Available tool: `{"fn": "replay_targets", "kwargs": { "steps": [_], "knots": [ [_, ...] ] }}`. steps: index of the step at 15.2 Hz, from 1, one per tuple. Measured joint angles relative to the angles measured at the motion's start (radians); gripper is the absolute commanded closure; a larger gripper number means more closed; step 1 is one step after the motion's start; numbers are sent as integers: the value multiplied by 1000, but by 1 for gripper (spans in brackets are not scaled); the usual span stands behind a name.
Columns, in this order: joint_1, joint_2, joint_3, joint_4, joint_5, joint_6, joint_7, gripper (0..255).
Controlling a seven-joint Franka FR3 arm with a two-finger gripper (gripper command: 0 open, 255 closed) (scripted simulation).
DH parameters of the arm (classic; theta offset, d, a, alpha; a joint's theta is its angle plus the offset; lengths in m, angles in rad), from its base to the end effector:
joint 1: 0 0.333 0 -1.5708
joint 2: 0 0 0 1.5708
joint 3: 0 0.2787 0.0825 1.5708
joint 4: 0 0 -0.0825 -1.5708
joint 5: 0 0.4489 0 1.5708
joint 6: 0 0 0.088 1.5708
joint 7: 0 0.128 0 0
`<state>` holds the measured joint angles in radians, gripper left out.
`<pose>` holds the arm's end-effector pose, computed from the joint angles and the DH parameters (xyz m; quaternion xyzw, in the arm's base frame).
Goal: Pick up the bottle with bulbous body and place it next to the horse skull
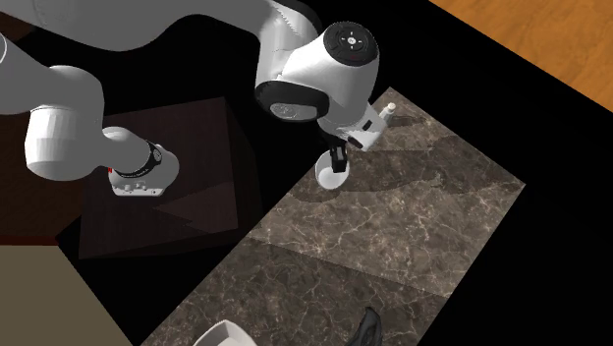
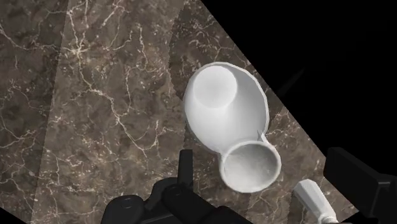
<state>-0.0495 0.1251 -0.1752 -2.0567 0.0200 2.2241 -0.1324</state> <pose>0.6095 -0.1385 0.2863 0.9984 -0.0511 0.0213 0.0067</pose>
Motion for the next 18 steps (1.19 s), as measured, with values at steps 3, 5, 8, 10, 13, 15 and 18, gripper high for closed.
{"fn": "replay_targets", "kwargs": {
  "steps": [3, 5, 8, 10, 13, 15, 18],
  "knots": [
    [-2, 35, 1, 3, 7, 33, -7, 0],
    [-4, 51, 1, -5, 11, 57, -11, 0],
    [-5, 70, 2, -14, 16, 84, -14, 0],
    [-5, 74, 2, -13, 17, 87, -14, 0],
    [-5, 75, 2, -13, 17, 88, -14, 0],
    [-5, 75, 2, -13, 17, 88, -14, 255],
    [-5, 74, 2, -12, 17, 88, -14, 255]
  ]
}}
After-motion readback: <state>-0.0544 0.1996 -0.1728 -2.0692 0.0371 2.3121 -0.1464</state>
